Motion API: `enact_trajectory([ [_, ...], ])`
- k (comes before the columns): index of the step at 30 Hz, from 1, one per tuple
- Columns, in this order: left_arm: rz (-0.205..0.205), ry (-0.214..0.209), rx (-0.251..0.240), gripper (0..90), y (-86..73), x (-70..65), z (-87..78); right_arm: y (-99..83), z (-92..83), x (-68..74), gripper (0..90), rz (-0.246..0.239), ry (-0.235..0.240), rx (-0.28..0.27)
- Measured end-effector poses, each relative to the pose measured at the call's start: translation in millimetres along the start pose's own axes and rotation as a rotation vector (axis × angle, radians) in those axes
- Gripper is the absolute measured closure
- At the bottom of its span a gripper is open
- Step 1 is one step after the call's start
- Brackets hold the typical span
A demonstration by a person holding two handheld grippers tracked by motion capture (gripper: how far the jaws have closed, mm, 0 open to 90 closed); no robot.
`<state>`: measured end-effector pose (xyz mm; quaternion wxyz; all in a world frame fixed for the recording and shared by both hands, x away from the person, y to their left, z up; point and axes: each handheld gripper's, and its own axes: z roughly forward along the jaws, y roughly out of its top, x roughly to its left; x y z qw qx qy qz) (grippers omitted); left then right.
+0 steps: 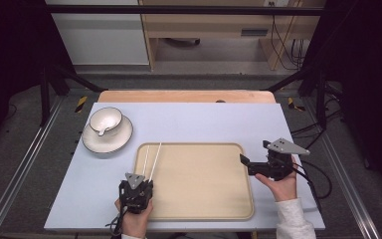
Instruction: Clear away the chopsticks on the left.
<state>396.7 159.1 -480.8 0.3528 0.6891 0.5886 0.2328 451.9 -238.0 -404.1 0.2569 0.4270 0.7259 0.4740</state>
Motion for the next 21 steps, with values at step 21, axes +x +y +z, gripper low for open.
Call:
enact_trajectory([
  [21,0.05,-0.045,-0.047,71.9,12.2,5.7,-11.1,0.8,-3.1,-1.4,3.9,0.002,-0.004,-0.007],
])
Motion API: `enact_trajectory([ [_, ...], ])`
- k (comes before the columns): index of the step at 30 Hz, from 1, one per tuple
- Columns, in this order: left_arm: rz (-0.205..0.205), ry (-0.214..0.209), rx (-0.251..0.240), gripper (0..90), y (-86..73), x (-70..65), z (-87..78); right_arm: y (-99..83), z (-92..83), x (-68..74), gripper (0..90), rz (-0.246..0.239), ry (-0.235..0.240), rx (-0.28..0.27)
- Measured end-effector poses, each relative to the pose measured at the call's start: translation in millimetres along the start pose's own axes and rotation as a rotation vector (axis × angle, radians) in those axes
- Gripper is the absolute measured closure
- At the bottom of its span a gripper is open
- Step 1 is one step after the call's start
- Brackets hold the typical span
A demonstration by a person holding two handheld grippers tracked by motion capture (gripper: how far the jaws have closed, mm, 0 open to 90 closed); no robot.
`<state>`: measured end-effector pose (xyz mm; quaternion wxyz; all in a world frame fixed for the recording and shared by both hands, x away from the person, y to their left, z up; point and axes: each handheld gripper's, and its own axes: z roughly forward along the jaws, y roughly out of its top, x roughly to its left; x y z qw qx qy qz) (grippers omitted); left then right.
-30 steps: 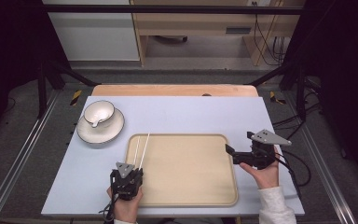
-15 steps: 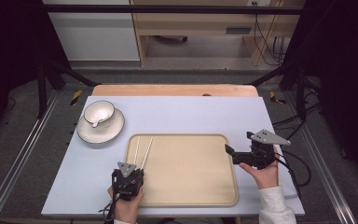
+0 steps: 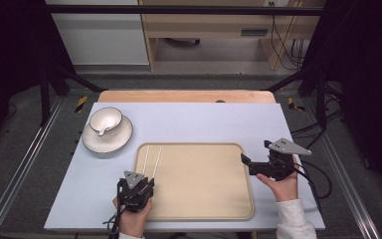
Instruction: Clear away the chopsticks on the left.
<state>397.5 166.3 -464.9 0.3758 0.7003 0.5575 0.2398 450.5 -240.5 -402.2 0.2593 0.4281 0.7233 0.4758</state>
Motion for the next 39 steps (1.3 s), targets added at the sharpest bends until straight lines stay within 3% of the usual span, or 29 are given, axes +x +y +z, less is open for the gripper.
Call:
enact_trajectory([
  [6,0.014,-0.085,-0.081,62.1,20.5,12.1,-12.9,0.8,-2.3,-1.1,3.8,0.001,-0.002,-0.01],
  [12,0.109,-0.138,-0.131,49.0,44.3,23.0,-26.5,1.6,-5.1,-1.8,3.6,0.009,-0.004,-0.018],
  [15,0.135,-0.171,-0.146,44.3,53.3,31.8,-31.6,2.1,-7.0,-2.9,3.4,0.009,-0.006,-0.022],
  [18,0.161,-0.175,-0.137,37.5,58.3,43.6,-35.0,2.7,-9.2,-3.6,3.2,0.016,-0.009,-0.034],
  [22,0.188,-0.17,-0.141,30.7,57.6,63.8,-40.8,3.2,-11.2,-4.8,2.9,0.018,-0.015,-0.037],
  [26,0.167,-0.188,-0.163,25.0,52.4,85.0,-44.9,2.1,-11.6,-5.9,2.7,0.019,-0.021,-0.031],
  [30,0.166,-0.165,-0.151,21.5,46.2,100.9,-43.1,1.1,-11.9,-7.6,2.6,0.017,-0.031,-0.025],
  [35,0.137,-0.165,-0.134,20.2,36.7,114.6,-39.6,0.3,-12.0,-7.3,2.6,0.014,-0.036,-0.02],
  [39,0.154,-0.147,-0.112,19.6,28.9,119.2,-35.3,-0.2,-11.2,-6.7,2.9,0.007,-0.031,-0.014],
])
